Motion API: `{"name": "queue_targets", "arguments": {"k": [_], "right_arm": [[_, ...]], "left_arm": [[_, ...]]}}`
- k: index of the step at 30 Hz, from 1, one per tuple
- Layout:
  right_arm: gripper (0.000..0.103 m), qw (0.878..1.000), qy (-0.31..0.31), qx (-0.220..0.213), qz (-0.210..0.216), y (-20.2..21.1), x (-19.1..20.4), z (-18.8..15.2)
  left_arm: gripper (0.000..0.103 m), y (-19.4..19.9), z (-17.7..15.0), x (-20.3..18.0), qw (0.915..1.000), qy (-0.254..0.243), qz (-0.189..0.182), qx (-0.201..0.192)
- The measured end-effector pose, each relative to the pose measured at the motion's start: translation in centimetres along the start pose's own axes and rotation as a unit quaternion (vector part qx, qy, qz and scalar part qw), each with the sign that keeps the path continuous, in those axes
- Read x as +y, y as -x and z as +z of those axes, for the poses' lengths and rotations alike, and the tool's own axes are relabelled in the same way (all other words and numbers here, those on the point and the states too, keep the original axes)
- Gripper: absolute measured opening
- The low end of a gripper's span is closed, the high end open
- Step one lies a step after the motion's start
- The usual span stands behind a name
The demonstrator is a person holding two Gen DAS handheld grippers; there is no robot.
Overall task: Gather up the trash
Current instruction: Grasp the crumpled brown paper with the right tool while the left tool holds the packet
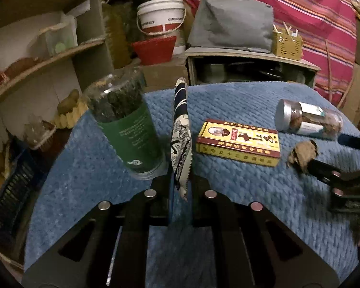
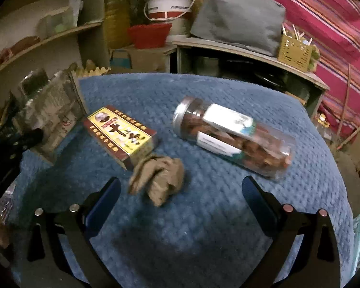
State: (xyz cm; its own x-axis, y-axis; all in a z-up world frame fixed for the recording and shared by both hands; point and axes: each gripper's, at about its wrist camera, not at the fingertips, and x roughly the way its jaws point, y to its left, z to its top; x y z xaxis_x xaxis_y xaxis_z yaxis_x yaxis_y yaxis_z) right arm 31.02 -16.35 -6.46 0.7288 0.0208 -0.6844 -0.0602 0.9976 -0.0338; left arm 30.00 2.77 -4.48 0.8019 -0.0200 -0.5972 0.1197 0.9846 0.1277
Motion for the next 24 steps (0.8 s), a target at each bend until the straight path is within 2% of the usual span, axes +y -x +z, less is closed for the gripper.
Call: {"name": "queue_targets", "arguments": {"k": [2, 5, 7, 8, 15, 24], "right_arm": [[0.095, 1.000, 0.003, 0.003, -0.005, -0.4, 0.4, 0.2], [0.069, 1.000, 0.006, 0.015, 0.006, -1.4, 1.1, 0.3], [0.059, 1.000, 0.016, 0.025, 0.005, -2.0, 1.6, 0.1], [0.050, 0.999, 0.023, 0.028, 0.006, -2.2, 1.9, 0.0], [0.048, 1.000, 0.021, 0.000, 0.012, 0.1, 1.8, -0.5], [0.048, 0.999, 0.011, -0.037, -0.004, 6.2, -1.2, -1.8]], "left_arm": [[0.007, 0.6, -0.1, 0.2, 1.0000, -0.002, 0.001, -0.001], [0.007, 1.2, -0.6, 1.0, 0.9999, 0.010, -0.005, 0.009], [0.007, 1.4, -1.1, 1.5, 0.9997, 0.014, -0.010, 0.017], [0.007, 1.5, -1.4, 1.5, 0.9996, 0.015, -0.012, 0.020], [0.007, 3.2, -2.2, 1.4, 0.9996, 0.011, -0.016, 0.022], [0.007, 5.9, -1.5, -0.9, 0.9997, -0.002, -0.025, -0.002]]}}
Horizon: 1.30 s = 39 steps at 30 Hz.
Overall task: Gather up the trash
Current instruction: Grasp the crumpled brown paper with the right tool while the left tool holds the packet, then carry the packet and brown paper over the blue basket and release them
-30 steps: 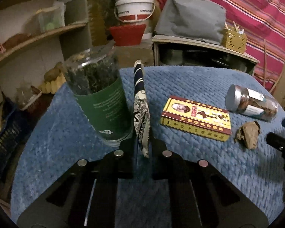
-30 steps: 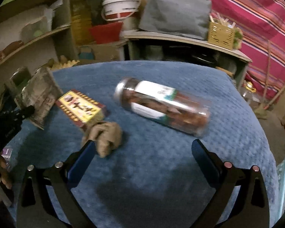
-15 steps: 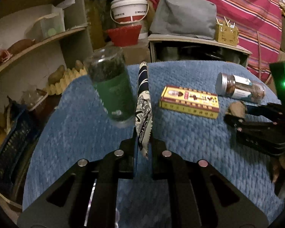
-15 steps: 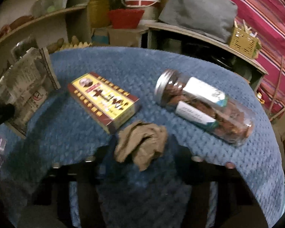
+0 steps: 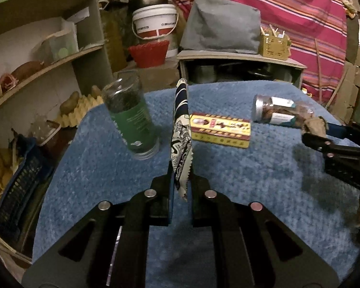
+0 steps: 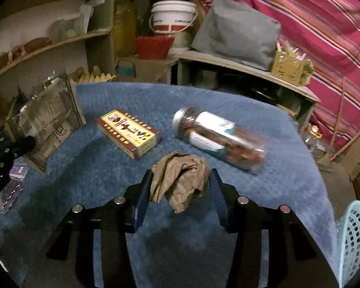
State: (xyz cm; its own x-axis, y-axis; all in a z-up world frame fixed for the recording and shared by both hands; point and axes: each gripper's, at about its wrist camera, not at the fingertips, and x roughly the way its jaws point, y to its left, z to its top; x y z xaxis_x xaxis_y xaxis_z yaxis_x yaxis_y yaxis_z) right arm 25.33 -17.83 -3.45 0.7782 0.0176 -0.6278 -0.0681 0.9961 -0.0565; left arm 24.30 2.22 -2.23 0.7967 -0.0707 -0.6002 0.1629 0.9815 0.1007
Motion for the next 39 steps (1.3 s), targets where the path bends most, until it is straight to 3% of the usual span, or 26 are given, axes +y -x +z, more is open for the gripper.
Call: {"name": "queue_targets", "arguments": {"k": [9, 20, 24, 31, 39], "right_arm": [[0.048, 0.999, -0.033, -0.014, -0.030, 5.1, -6.3, -2.3], [0.048, 0.992, -0.078, -0.019, -0.096, 10.8, -17.5, -6.0], [0.048, 0.986, -0.100, -0.015, -0.129, 12.5, -22.5, -7.7], [0.048, 0.974, -0.148, -0.003, -0.173, 14.8, -29.5, -11.4], [0.048, 0.958, -0.208, 0.004, -0.195, 16.4, -35.8, -15.4]], "left_arm": [[0.007, 1.1, 1.0, -4.5, 0.9994, -0.010, -0.032, -0.013], [0.007, 1.9, 1.8, -15.3, 0.9937, -0.059, -0.093, -0.016], [0.007, 3.1, 2.1, -20.3, 0.9888, -0.089, -0.116, -0.031], [0.007, 4.7, 2.4, -29.2, 0.9742, -0.115, -0.189, -0.045], [0.007, 5.7, 1.8, -37.8, 0.9582, -0.154, -0.238, -0.041]]}}
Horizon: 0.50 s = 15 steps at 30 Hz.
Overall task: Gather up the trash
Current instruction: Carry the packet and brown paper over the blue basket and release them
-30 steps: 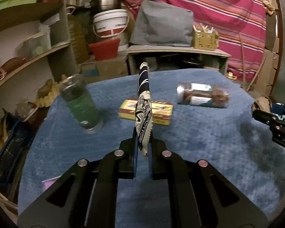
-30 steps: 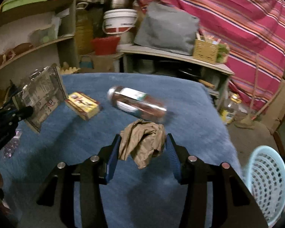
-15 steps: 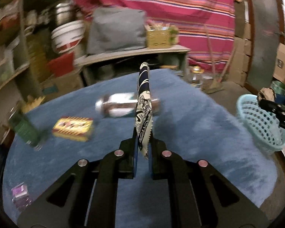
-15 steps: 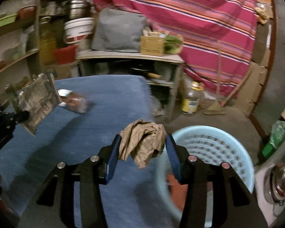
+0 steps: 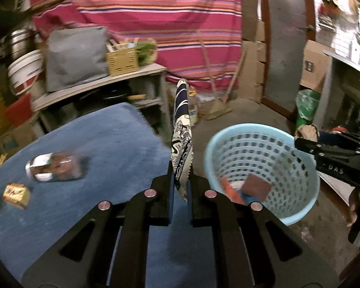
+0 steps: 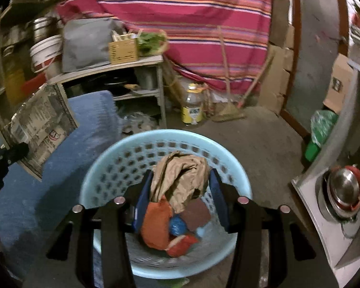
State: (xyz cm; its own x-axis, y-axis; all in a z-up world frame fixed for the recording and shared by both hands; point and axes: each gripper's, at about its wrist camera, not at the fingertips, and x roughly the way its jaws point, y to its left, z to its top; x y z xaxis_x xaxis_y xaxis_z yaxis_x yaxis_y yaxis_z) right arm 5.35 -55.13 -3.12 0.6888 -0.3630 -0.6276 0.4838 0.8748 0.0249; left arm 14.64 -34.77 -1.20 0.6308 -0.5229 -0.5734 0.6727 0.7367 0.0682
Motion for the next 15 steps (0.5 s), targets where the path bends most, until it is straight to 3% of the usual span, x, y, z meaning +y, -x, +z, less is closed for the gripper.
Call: {"name": "queue_targets", "arguments": {"k": [5, 13, 14, 15], "right_arm": [[0.048, 1.000, -0.018, 0.002, -0.003, -0.4, -2.3, -0.3], [0.048, 0.999, -0.034, 0.009, 0.006, -1.0, -3.8, -0.9], [0.048, 0.999, -0.035, 0.009, 0.007, -1.0, -3.8, -0.9], [0.048, 0.999, -0.035, 0.010, 0.008, -1.1, -3.9, -0.9]], "left_arm": [[0.007, -2.6, 0.5, -4.1, 0.9992, -0.015, -0.033, 0.015], [0.008, -6.4, 1.0, -6.7, 0.9981, -0.021, -0.041, 0.040], [0.010, -6.7, 1.2, -6.8, 0.9980, -0.020, -0.041, 0.043], [0.018, -6.9, 1.3, -6.7, 0.9978, -0.017, -0.043, 0.048]]}}
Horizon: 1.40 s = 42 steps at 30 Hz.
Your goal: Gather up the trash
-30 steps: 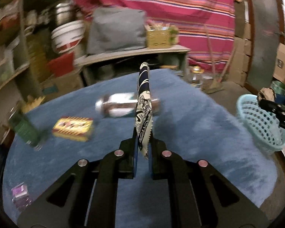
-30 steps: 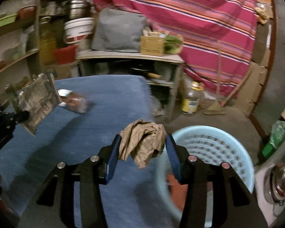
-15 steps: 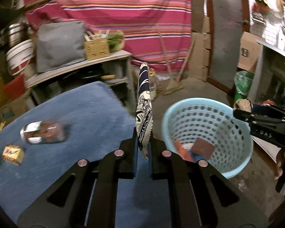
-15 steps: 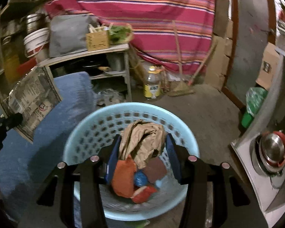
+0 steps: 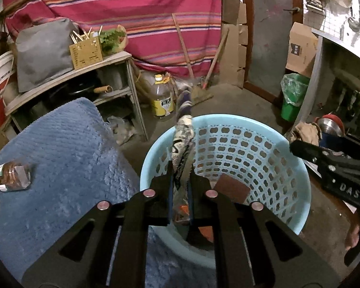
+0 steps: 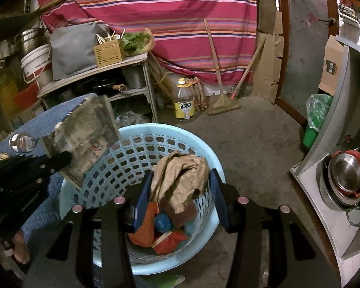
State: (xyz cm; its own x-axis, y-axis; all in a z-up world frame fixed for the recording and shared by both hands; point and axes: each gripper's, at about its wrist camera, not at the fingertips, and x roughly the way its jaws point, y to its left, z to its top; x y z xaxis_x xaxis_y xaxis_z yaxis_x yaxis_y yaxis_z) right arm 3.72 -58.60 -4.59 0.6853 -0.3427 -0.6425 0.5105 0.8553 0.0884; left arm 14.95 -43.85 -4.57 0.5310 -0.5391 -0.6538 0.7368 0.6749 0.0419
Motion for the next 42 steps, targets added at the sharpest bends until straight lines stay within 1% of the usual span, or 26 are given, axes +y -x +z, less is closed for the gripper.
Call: {"name": "queue_targets", "arguments": {"k": [1, 2, 3, 5, 7, 8, 9, 10, 11, 14, 16, 19, 20, 21, 23, 25, 26, 27, 29, 31, 33, 34, 37, 39, 42], "right_arm": [[0.048, 1.000, -0.001, 0.002, 0.002, -0.1, 0.0, 0.0], [0.048, 1.000, -0.001, 0.003, 0.002, -0.2, 0.0, 0.0], [0.048, 1.000, -0.002, 0.005, 0.004, -0.3, 0.0, 0.0], [0.048, 1.000, -0.002, 0.007, 0.006, -0.5, 0.1, -0.1], [0.048, 1.000, -0.002, 0.010, 0.008, -0.7, 0.3, -0.2], [0.048, 1.000, -0.003, 0.011, 0.012, -0.8, 0.4, -0.2], [0.048, 1.000, -0.003, 0.011, 0.015, -0.8, 0.6, -0.2], [0.048, 1.000, -0.002, 0.011, 0.017, -0.9, 0.8, -0.2], [0.048, 1.000, -0.001, 0.011, 0.021, -1.1, 1.2, -0.2], [0.048, 0.999, 0.005, 0.010, 0.030, -1.5, 2.3, -0.3], [0.049, 0.999, 0.011, 0.009, 0.031, -1.9, 3.2, -0.2], [0.055, 0.999, 0.005, 0.000, 0.036, -2.3, 4.1, 0.0], [0.064, 0.999, -0.001, -0.001, 0.039, -2.4, 4.2, 0.1], [0.074, 0.999, -0.005, -0.002, 0.040, -2.6, 4.3, 0.2], [0.081, 0.999, -0.008, -0.006, 0.031, -2.6, 4.5, 0.3], [0.085, 0.999, -0.014, -0.012, 0.030, -2.4, 4.9, 0.4], [0.093, 0.999, -0.016, -0.013, 0.028, -2.3, 5.0, 0.5], [0.096, 0.999, -0.016, -0.021, 0.025, -1.8, 5.3, 0.6], [0.099, 0.999, -0.012, -0.035, 0.024, -0.9, 5.9, 0.6], [0.099, 0.999, -0.005, -0.051, 0.019, 0.7, 6.9, 0.5], [0.099, 0.997, 0.006, -0.069, 0.026, 2.3, 7.9, 0.3], [0.099, 0.996, 0.011, -0.082, 0.032, 3.4, 8.7, 0.0], [0.099, 0.995, 0.044, -0.078, 0.045, 6.0, 11.3, -1.2], [0.099, 0.993, 0.059, -0.085, 0.051, 7.9, 13.1, -1.8], [0.099, 0.988, 0.074, -0.102, 0.085, 11.5, 16.1, -3.4]], "left_arm": [[0.025, 0.0, 0.0, 0.2, 1.0000, 0.004, 0.000, 0.002], [0.039, 0.0, 0.1, 0.4, 0.9999, 0.010, 0.001, 0.002], [0.048, 0.2, 0.0, 0.6, 0.9999, 0.015, 0.003, -0.002], [0.053, 0.6, -0.1, 1.0, 0.9998, 0.016, 0.012, -0.007], [0.062, 1.1, -0.3, 1.8, 0.9992, 0.024, 0.029, -0.012], [0.069, 1.5, -0.4, 2.4, 0.9986, 0.033, 0.037, -0.016], [0.073, 2.1, -0.5, 3.1, 0.9978, 0.042, 0.047, -0.021], [0.075, 2.5, -0.6, 3.6, 0.9971, 0.047, 0.054, -0.026], [0.080, 3.1, -0.9, 4.3, 0.9959, 0.054, 0.065, -0.032], [0.084, 4.9, -1.7, 6.0, 0.9920, 0.068, 0.094, -0.051], [0.088, 6.1, -2.3, 7.2, 0.9888, 0.078, 0.113, -0.059], [0.094, 7.8, -3.0, 8.5, 0.9851, 0.091, 0.127, -0.071], [0.097, 8.4, -3.3, 8.8, 0.9837, 0.093, 0.134, -0.075], [0.098, 9.1, -3.6, 9.1, 0.9820, 0.094, 0.143, -0.080], [0.098, 10.8, -4.1, 9.8, 0.9793, 0.094, 0.154, -0.091], [0.098, 12.3, -4.6, 10.5, 0.9773, 0.099, 0.158, -0.099], [0.098, 13.3, -4.9, 11.0, 0.9759, 0.103, 0.162, -0.103], [0.098, 14.1, -5.2, 11.3, 0.9749, 0.106, 0.164, -0.106], [0.098, 15.8, -6.0, 11.7, 0.9733, 0.107, 0.169, -0.113], [0.098, 17.5, -7.2, 12.0, 0.9710, 0.104, 0.179, -0.120], [0.098, 18.9, -8.4, 12.4, 0.9694, 0.105, 0.186, -0.122], [0.098, 19.8, -9.3, 12.7, 0.9687, 0.110, 0.186, -0.122], [0.098, 21.8, -11.6, 13.5, 0.9651, 0.120, 0.200, -0.119], [0.098, 23.3, -13.3, 13.9, 0.9621, 0.122, 0.217, -0.112], [0.098, 25.3, -15.2, 14.3, 0.9552, 0.123, 0.243, -0.116]]}}
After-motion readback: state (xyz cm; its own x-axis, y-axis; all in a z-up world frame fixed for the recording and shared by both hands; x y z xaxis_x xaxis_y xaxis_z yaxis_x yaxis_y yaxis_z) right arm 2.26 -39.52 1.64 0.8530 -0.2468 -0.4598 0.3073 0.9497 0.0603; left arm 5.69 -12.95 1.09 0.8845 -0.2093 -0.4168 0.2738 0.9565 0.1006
